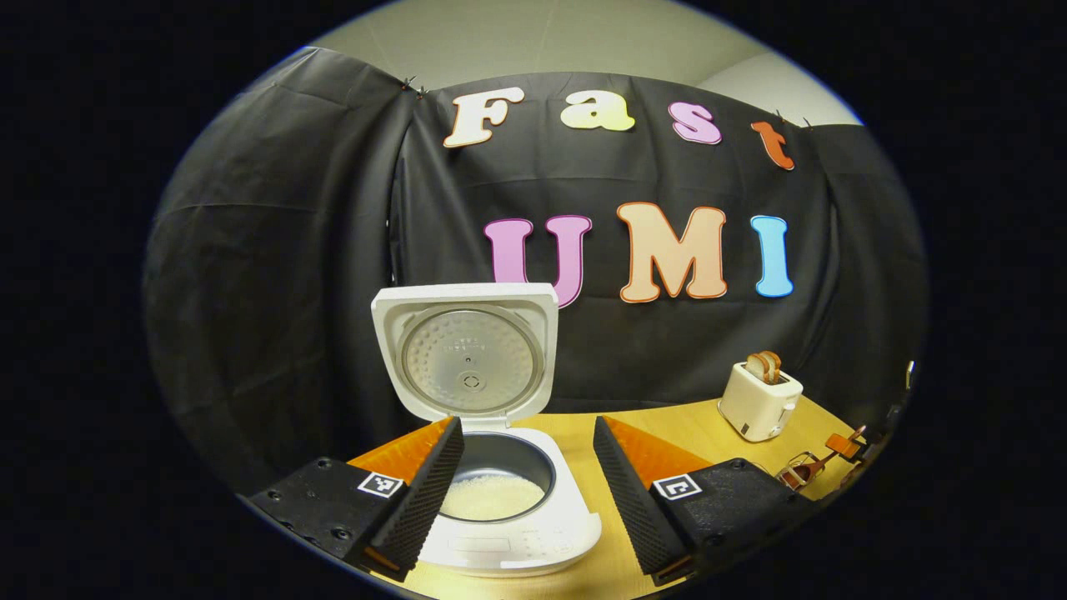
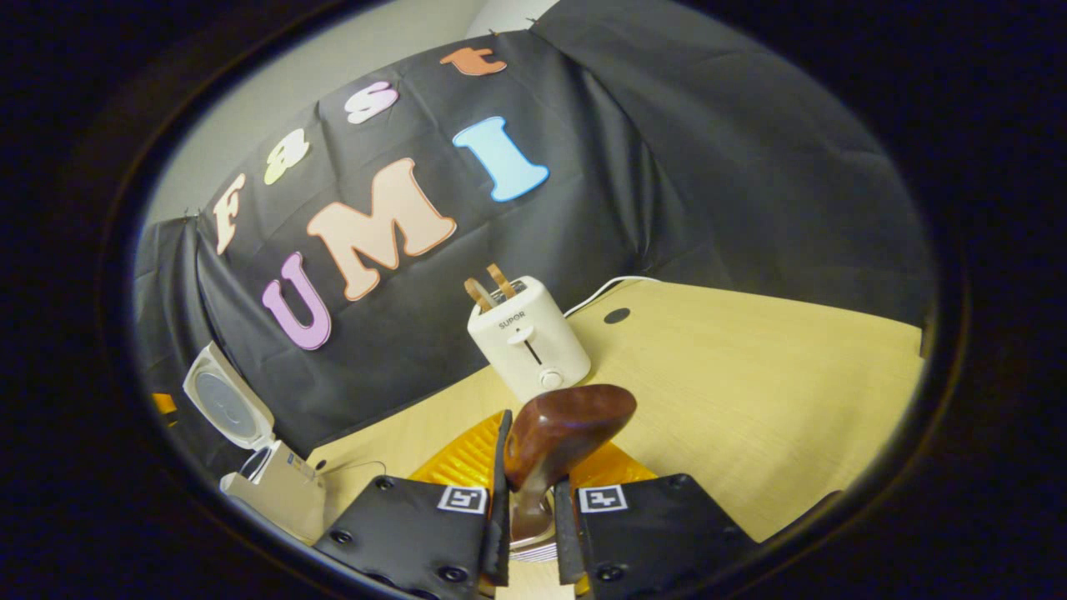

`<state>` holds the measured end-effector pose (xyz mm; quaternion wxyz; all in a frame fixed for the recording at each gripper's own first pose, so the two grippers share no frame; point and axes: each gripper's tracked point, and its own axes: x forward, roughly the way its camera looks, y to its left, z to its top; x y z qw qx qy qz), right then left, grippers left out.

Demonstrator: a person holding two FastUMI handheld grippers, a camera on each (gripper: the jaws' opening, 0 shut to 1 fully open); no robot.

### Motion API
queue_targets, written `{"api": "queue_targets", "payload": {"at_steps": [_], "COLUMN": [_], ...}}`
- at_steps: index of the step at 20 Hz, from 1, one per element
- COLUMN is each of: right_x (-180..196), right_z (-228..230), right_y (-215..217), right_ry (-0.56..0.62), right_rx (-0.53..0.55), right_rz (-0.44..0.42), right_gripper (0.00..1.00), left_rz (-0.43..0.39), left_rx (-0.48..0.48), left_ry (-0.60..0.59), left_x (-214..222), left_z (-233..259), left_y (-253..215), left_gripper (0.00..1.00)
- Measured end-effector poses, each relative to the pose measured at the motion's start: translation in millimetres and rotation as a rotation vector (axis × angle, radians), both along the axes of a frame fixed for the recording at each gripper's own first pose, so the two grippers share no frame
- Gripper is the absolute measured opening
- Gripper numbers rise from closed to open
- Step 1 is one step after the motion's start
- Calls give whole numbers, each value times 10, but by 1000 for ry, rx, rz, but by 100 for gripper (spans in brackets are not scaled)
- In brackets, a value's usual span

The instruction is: Close the left gripper, press the button to open the rice cooker; take a wooden spoon from the chopstick holder with the right hand, scoop a spoonful of rice and pour it into the rice cooker, then put the wooden spoon back into the chopstick holder.

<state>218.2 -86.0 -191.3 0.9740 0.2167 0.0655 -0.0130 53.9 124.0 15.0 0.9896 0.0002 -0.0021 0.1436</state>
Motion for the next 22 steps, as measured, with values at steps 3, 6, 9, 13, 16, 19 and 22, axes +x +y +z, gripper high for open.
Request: {"api": "queue_targets", "payload": {"at_steps": [3, 6, 9, 13, 16, 19, 22], "right_x": [0, -5, -8, -40, -49, -69, -93], "right_z": [2, -18, -7, 12, 127, 232, 467], "right_y": [-11, -6, 12, 22, 27, 74, 79], "right_ry": [-4, 15, 16, 22, 1, 10, -7], "right_rx": [9, 26, 16, 23, 17, -9, -27], "right_rz": [4, 3, -7, -10, -9, 3, 7], "right_gripper": [26, 26, 22, 23, 19, 19, 19], "left_rz": [-9, -8, -4, 4, 7, -10, -33], "left_rx": [0, -1, -3, -3, -9, -32, -43], "left_ry": [-7, -1, 1, -2, -5, -3, -3], "left_x": [-2, -20, -57, -98, -129, -122, -111], "left_z": [21, -1, -7, -11, -22, -63, -82], "left_y": [-32, -15, 7, 67, 102, 83, 36], "left_gripper": [93, 93, 93, 93, 93, 93, 93]}}
